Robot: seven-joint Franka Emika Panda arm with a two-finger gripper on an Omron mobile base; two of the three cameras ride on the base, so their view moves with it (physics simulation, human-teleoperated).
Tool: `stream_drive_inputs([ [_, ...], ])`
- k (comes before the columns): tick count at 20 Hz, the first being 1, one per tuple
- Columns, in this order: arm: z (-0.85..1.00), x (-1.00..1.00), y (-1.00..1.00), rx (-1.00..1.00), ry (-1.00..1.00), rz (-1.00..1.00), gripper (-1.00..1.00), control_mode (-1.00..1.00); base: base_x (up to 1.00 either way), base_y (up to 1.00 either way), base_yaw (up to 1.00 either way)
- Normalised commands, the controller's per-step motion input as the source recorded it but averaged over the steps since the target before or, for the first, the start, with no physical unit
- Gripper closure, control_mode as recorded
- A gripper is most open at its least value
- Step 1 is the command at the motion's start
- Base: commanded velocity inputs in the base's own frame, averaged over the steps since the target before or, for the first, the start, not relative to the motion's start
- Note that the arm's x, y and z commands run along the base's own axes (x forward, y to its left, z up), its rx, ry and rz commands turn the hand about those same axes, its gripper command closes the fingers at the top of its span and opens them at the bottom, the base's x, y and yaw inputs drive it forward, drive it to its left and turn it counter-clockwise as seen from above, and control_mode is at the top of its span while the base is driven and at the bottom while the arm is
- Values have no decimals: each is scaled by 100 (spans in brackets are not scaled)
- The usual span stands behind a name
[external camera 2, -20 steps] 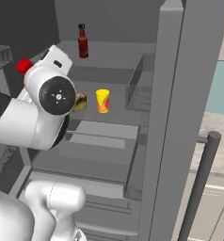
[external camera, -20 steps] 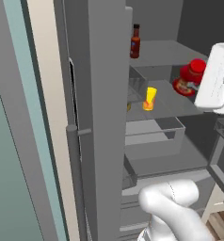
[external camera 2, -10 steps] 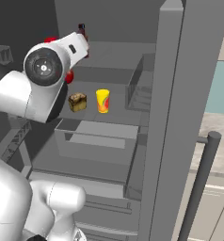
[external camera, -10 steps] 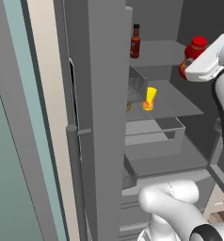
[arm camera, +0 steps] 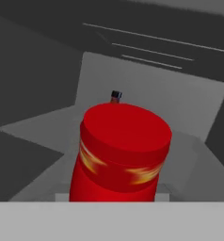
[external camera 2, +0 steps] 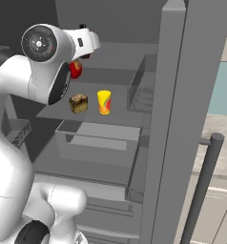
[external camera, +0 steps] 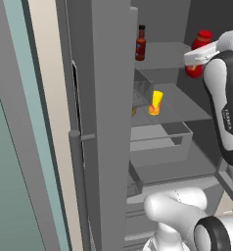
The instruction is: Place the ketchup and condiment bottle from the counter to the top shelf of the fridge. If the existing items in the fridge are on the top shelf, move them to other shelves.
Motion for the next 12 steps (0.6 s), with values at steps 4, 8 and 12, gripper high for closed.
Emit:
stream_drive_inputs([
  [4, 1, 46, -19, 8, 3, -4, 100, -100, 0, 0, 0],
  [8, 0, 63, -1, 0, 0, 0, 100, -100, 0, 0, 0],
  [12, 0, 76, 0, 0, 0, 0, 100, -100, 0, 0, 0],
])
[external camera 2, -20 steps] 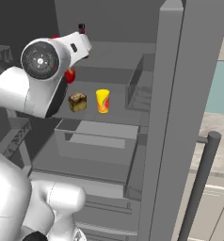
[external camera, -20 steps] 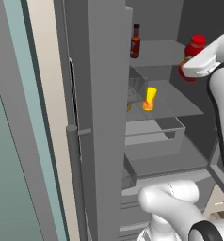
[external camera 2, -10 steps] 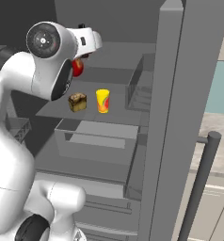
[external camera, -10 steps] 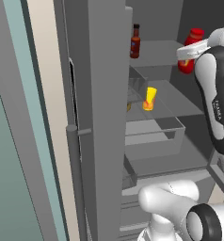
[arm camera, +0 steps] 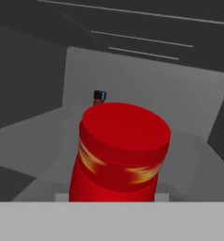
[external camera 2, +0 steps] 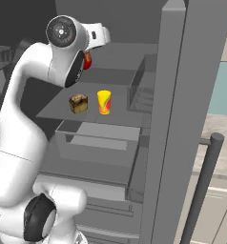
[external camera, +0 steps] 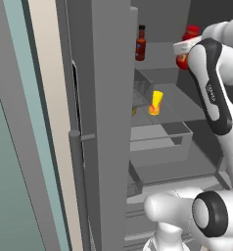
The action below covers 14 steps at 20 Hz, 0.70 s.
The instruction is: Place the ketchup and condiment bottle from the counter to the top shelf of the fridge. If the existing items in the fridge are on the top shelf, move them to other shelves.
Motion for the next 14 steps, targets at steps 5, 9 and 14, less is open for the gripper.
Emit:
stream_drive_inputs([
  [5, 0, 83, 0, 0, 0, 0, 100, -100, 0, 0, 0],
  [9, 0, 79, 0, 0, 0, 0, 100, -100, 0, 0, 0],
  [14, -4, 60, -12, 0, 9, 0, 100, -100, 0, 0, 0],
])
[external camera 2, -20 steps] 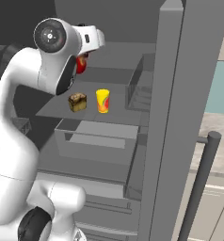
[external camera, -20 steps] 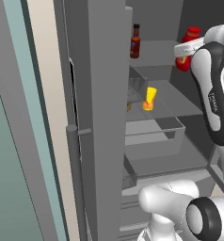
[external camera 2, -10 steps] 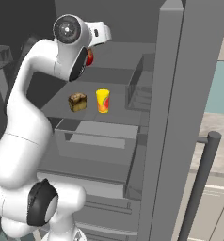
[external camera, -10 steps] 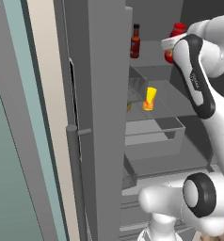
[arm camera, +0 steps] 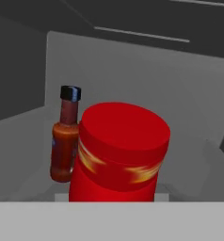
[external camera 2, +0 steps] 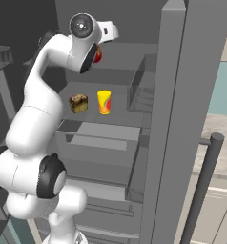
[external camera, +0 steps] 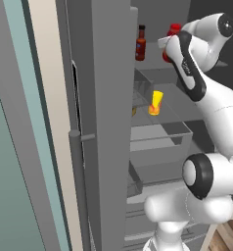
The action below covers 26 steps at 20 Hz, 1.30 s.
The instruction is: Place the ketchup and condiment bottle from the counter to the top shelf of the fridge. If the existing items in the fridge are on the top shelf, move them to other shelves.
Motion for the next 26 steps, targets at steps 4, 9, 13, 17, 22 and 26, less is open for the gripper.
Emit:
stream_drive_inputs([
  [4, -10, 47, -17, -1, 15, 0, 100, -100, 0, 0, 0],
  [9, -14, 43, -9, -2, 16, 0, 100, -100, 0, 0, 0],
  [13, -21, 39, 0, -1, 5, 0, 100, -100, 0, 0, 0],
  [17, -21, 39, 0, 0, 0, 0, 100, -100, 0, 0, 0],
  [22, -38, 29, 0, 0, -4, 0, 100, -100, 0, 0, 0],
  [26, -59, 19, -2, 0, 0, 0, 100, -100, 0, 0, 0],
])
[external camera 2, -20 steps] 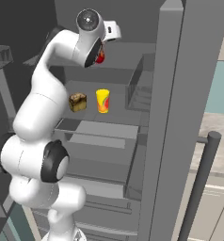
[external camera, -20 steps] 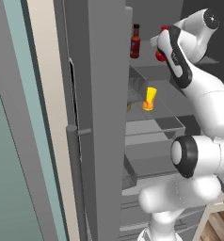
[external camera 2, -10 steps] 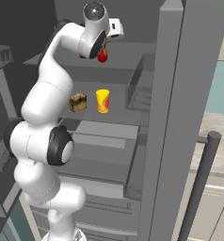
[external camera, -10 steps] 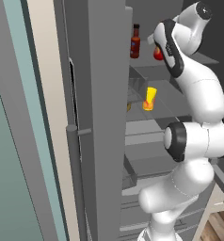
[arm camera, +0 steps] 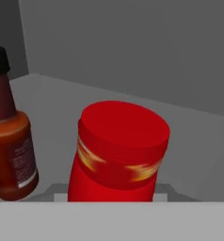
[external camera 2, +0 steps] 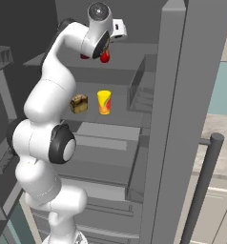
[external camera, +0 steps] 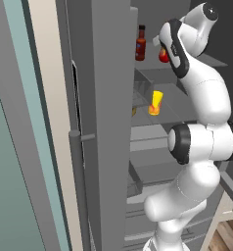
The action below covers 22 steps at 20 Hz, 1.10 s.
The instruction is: Place the ketchup and condiment bottle from the counter to the top shelf of the fridge. If the existing items in the fridge are on the top shelf, move them to other shelves.
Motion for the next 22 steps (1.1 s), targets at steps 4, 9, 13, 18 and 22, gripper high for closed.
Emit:
stream_drive_inputs([
  [4, -44, 24, 0, 1, 0, 0, 100, -100, 0, 0, 0],
  [9, -36, 30, 0, 1, -4, 0, 100, -100, 0, 0, 0],
  [13, -62, 25, 0, 3, -1, 0, 100, -100, 0, 0, 0],
  [18, -53, 9, 0, 4, -1, 0, 100, -100, 0, 0, 0],
  [22, -41, 6, 0, 6, -10, 0, 100, -100, 0, 0, 0],
])
